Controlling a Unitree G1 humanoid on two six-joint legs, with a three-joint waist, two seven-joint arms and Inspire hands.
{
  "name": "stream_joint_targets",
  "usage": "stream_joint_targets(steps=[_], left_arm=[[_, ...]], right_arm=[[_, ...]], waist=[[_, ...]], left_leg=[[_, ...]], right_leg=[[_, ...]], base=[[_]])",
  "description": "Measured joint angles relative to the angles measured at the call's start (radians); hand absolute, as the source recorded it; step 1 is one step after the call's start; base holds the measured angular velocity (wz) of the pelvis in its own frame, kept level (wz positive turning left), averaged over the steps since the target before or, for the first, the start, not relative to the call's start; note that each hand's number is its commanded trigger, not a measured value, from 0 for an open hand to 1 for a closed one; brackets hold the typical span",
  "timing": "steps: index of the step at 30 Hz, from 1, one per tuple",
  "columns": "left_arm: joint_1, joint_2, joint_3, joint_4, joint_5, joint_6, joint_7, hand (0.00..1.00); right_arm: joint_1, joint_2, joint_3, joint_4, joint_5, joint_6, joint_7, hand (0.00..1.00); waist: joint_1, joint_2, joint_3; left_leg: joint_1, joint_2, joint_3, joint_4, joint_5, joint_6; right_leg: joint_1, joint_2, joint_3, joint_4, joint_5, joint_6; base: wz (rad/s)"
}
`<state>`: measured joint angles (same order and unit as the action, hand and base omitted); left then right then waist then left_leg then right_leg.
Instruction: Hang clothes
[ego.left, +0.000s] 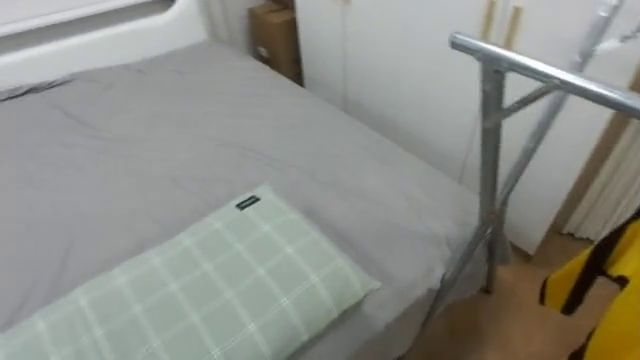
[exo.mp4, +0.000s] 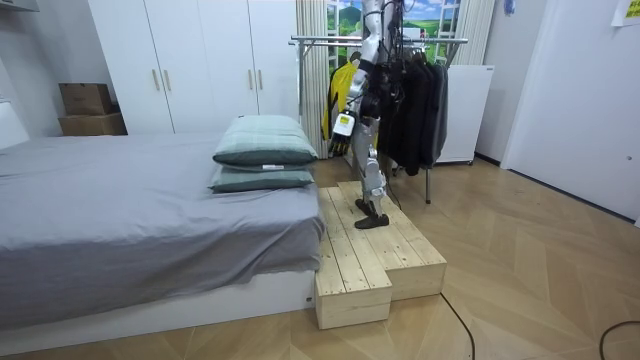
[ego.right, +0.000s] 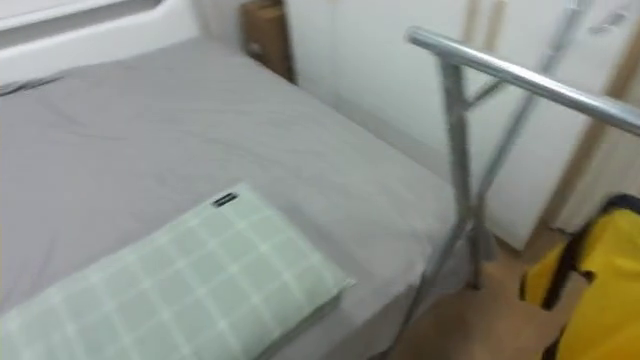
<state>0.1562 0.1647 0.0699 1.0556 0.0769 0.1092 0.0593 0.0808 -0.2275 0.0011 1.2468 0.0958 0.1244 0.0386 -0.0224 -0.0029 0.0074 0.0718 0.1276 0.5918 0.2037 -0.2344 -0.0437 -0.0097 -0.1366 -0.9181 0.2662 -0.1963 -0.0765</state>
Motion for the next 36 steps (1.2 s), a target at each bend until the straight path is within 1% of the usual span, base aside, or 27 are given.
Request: stream_joint_targets(steps=[1, 2, 3, 4, 5, 6, 7, 8, 9, 11, 14, 16, 17, 18, 19, 20, 21, 23, 24, 25, 26, 28, 29, 30, 32, 34, 36], left_arm=[[0.001, -0.001, 0.008, 0.004, 0.0, -0.001, -0.005, 0.0], [0.001, -0.001, 0.008, 0.006, -0.001, -0.003, -0.005, 0.0], [0.003, -0.001, 0.008, 0.018, -0.008, -0.013, -0.009, 0.0], [-0.011, -0.001, 0.006, 0.041, -0.008, -0.024, -0.012, 0.0], [-0.013, -0.001, 0.005, 0.047, -0.008, -0.026, -0.013, 0.0], [-0.013, -0.001, 0.005, 0.055, -0.008, -0.029, -0.014, 0.0], [-0.019, -0.002, 0.005, 0.066, -0.01, -0.028, -0.015, 0.0], [-0.018, -0.002, 0.006, 0.068, -0.01, -0.028, -0.016, 0.0], [-0.014, -0.002, 0.009, 0.069, -0.01, -0.029, -0.022, 0.0], [-0.008, -0.002, 0.018, 0.07, -0.044, -0.029, -0.025, 0.0], [0.018, -0.003, 0.04, 0.074, -0.076, -0.035, -0.028, 0.0], [0.033, 0.002, 0.044, 0.085, -0.084, -0.035, -0.028, 0.0], [0.036, 0.01, 0.044, 0.112, -0.083, -0.034, -0.028, 0.0], [0.038, 0.013, 0.045, 0.129, -0.082, -0.029, -0.029, 0.0], [0.046, 0.018, 0.047, 0.154, -0.08, -0.018, -0.031, 0.0], [0.054, 0.019, 0.049, 0.162, -0.078, -0.009, -0.033, 0.0], [0.062, 0.018, 0.054, 0.179, -0.07, 0.002, -0.038, 0.0], [0.079, 0.018, 0.053, 0.189, -0.062, 0.018, -0.048, 0.0], [0.08, 0.019, 0.053, 0.19, -0.061, 0.019, -0.05, 0.0], [0.079, 0.019, 0.043, 0.189, -0.06, 0.019, -0.05, 0.0], [0.079, 0.016, 0.042, 0.189, -0.057, 0.019, -0.051, 0.0], [0.077, 0.006, 0.025, 0.18, -0.025, 0.019, -0.054, 0.0], [0.077, 0.004, 0.025, 0.178, -0.014, 0.019, -0.055, 0.0], [0.076, 0.002, 0.025, 0.171, 0.005, 0.019, -0.058, 0.0], [0.07, 0.005, 0.024, 0.151, 0.005, 0.017, -0.062, 0.0], [0.065, 0.006, 0.025, 0.133, 0.007, 0.013, -0.06, 0.0], [0.06, 0.007, 0.027, 0.111, 0.019, 0.013, -0.052, 0.0]], right_arm=[[0.004, 0.0, -0.014, 0.0, -0.007, 0.001, 0.003, 0.0], [0.007, 0.001, -0.022, 0.0, -0.008, 0.0, 0.005, 0.0], [0.019, 0.006, -0.043, -0.001, -0.008, -0.002, 0.008, 0.0], [0.031, 0.012, -0.064, 0.003, -0.004, -0.001, 0.008, 0.0], [0.037, 0.014, -0.069, 0.004, -0.002, -0.001, 0.008, 0.0], [0.04, 0.018, -0.074, 0.015, -0.006, -0.001, 0.007, 0.0], [0.044, 0.02, -0.074, 0.032, -0.02, 0.001, 0.007, 0.0], [0.047, 0.02, -0.074, 0.038, -0.031, 0.003, 0.007, 0.0], [0.047, 0.02, -0.075, 0.039, -0.06, 0.009, 0.006, 0.0], [0.057, 0.022, -0.088, 0.041, -0.109, 0.026, 0.001, 0.0], [0.058, 0.032, -0.095, 0.035, -0.125, 0.052, -0.022, 0.0], [0.053, 0.038, -0.095, 0.033, -0.128, 0.052, -0.025, 0.0], [0.047, 0.038, -0.096, 0.033, -0.128, 0.053, -0.027, 0.0], [0.041, 0.039, -0.103, 0.033, -0.128, 0.053, -0.028, 0.0], [0.028, 0.039, -0.104, 0.029, -0.129, 0.054, -0.033, 0.0], [0.022, 0.039, -0.104, 0.024, -0.129, 0.054, -0.035, 0.0], [0.012, 0.041, -0.104, 0.006, -0.128, 0.053, -0.035, 0.0], [0.007, 0.05, -0.101, -0.03, -0.122, 0.046, -0.034, 0.0], [0.004, 0.061, -0.1, -0.044, -0.118, 0.04, -0.032, 0.0], [-0.004, 0.069, -0.089, -0.042, -0.104, 0.035, -0.024, 0.0], [-0.012, 0.072, -0.077, -0.042, -0.098, 0.033, -0.019, 0.0], [-0.025, 0.078, -0.038, -0.053, -0.088, 0.015, 0.005, 0.0], [-0.028, 0.079, -0.03, -0.055, -0.088, 0.01, 0.01, 0.0], [-0.028, 0.082, -0.022, -0.06, -0.09, -0.001, 0.023, 0.0], [-0.021, 0.084, -0.021, -0.056, -0.085, -0.02, 0.043, 0.0], [-0.012, 0.084, -0.022, -0.041, -0.06, -0.04, 0.048, 0.0], [-0.001, 0.084, -0.023, -0.037, -0.035, -0.05, 0.048, 0.0]], waist=[[0.0, -0.001, -0.0022], [-0.001, -0.001, -0.0049], [-0.016, -0.004, -0.0063], [-0.036, -0.016, -0.0036], [-0.045, -0.017, -0.0061], [-0.06, -0.015, -0.0089], [-0.064, -0.022, -0.0146], [-0.062, -0.023, -0.0144], [-0.056, -0.023, -0.0167], [-0.056, -0.032, -0.0171], [-0.03, -0.038, -0.0152], [-0.025, -0.041, -0.0122], [-0.022, -0.045, -0.0115], [-0.017, -0.047, -0.0108], [-0.002, -0.049, -0.0104], [0.004, -0.05, -0.0096], [0.006, -0.049, -0.0093], [0.008, -0.047, -0.0073], [0.021, -0.047, -0.0052], [0.034, -0.047, -0.0026], [0.037, -0.047, -0.0013], [0.058, -0.042, -0.0003], [0.059, -0.041, 0.0006], [0.056, -0.04, 0.0005], [0.053, -0.04, 0.0009], [0.051, -0.04, 0.0018], [0.046, -0.038, 0.0016]], left_leg=[[-0.007, -0.003, -0.034, 0.0, 0.001, 0.005], [-0.011, -0.005, -0.054, 0.0, 0.003, 0.008], [-0.015, -0.017, -0.107, 0.0, 0.009, 0.017], [-0.015, -0.028, -0.166, -0.001, 0.017, 0.024], [-0.015, -0.035, -0.194, -0.001, 0.021, 0.028], [-0.016, -0.048, -0.241, -0.001, 0.027, 0.033], [-0.017, -0.059, -0.275, -0.001, 0.031, 0.039], [-0.018, -0.065, -0.294, -0.001, 0.032, 0.041], [-0.026, -0.074, -0.322, 0.0, 0.035, 0.046], [-0.031, -0.097, -0.38, 0.001, 0.041, 0.056], [-0.029, -0.119, -0.425, 0.005, 0.041, 0.061], [-0.033, -0.126, -0.447, 0.012, 0.037, 0.067], [-0.039, -0.131, -0.462, 0.019, 0.034, 0.072], [-0.04, -0.134, -0.466, 0.021, 0.032, 0.074], [-0.043, -0.137, -0.47, 0.023, 0.029, 0.079], [-0.046, -0.139, -0.473, 0.027, 0.027, 0.082], [-0.056, -0.142, -0.487, 0.038, 0.022, 0.087], [-0.073, -0.148, -0.517, 0.06, 0.016, 0.096], [-0.084, -0.152, -0.535, 0.08, 0.01, 0.101], [-0.099, -0.156, -0.552, 0.106, 0.0, 0.105], [-0.105, -0.158, -0.56, 0.117, -0.004, 0.106], [-0.129, -0.16, -0.578, 0.156, -0.022, 0.112], [-0.134, -0.16, -0.583, 0.165, -0.026, 0.113], [-0.139, -0.16, -0.602, 0.173, -0.03, 0.115], [-0.138, -0.168, -0.61, 0.178, -0.029, 0.116], [-0.139, -0.175, -0.612, 0.18, -0.029, 0.118], [-0.144, -0.176, -0.611, 0.182, -0.03, 0.118]], right_leg=[[0.01, -0.009, -0.017, 0.012, -0.002, 0.006], [0.015, -0.009, -0.004, 0.017, -0.001, 0.01], [0.023, -0.005, 0.086, 0.02, 0.0, 0.017], [0.038, 0.006, 0.18, 0.013, 0.001, 0.029], [0.046, 0.011, 0.218, 0.007, 0.001, 0.033], [0.061, 0.018, 0.273, 0.004, -0.002, 0.044], [0.071, 0.021, 0.308, 0.0, -0.007, 0.053], [0.077, 0.023, 0.313, -0.006, -0.009, 0.057], [0.086, 0.023, 0.314, -0.011, -0.008, 0.061], [0.108, 0.015, 0.319, -0.013, -0.015, 0.073], [0.134, 0.017, 0.312, -0.033, -0.014, 0.086], [0.148, 0.022, 0.316, -0.047, -0.011, 0.092], [0.152, 0.027, 0.329, -0.048, -0.012, 0.095], [0.153, 0.027, 0.339, -0.049, -0.013, 0.096], [0.153, 0.026, 0.339, -0.049, -0.011, 0.101], [0.153, 0.025, 0.339, -0.049, -0.01, 0.103], [0.153, 0.024, 0.344, -0.048, -0.006, 0.108], [0.153, 0.027, 0.417, -0.044, 0.0, 0.112], [0.15, 0.031, 0.486, -0.045, 0.001, 0.113], [0.15, 0.035, 0.529, -0.045, 0.002, 0.115], [0.151, 0.036, 0.543, -0.045, 0.002, 0.115], [0.151, 0.042, 0.577, -0.047, 0.006, 0.123], [0.151, 0.044, 0.582, -0.047, 0.007, 0.124], [0.152, 0.044, 0.592, -0.048, 0.008, 0.125], [0.158, 0.044, 0.631, -0.051, 0.011, 0.13], [0.166, 0.044, 0.648, -0.068, 0.013, 0.133], [0.166, 0.045, 0.647, -0.079, 0.016, 0.138]], base=[[0.64], [1.03], [1.34], [1.45], [1.39], [1.16], [1.02], [0.82], [0.77], [0.87], [0.45], [0.4], [0.46], [0.3], [0.12], [0.19], [0.4], [0.52], [0.48], [0.43], [0.4], [0.26], [0.16], [0.2], [0.16], [0.02], [-0.05]])
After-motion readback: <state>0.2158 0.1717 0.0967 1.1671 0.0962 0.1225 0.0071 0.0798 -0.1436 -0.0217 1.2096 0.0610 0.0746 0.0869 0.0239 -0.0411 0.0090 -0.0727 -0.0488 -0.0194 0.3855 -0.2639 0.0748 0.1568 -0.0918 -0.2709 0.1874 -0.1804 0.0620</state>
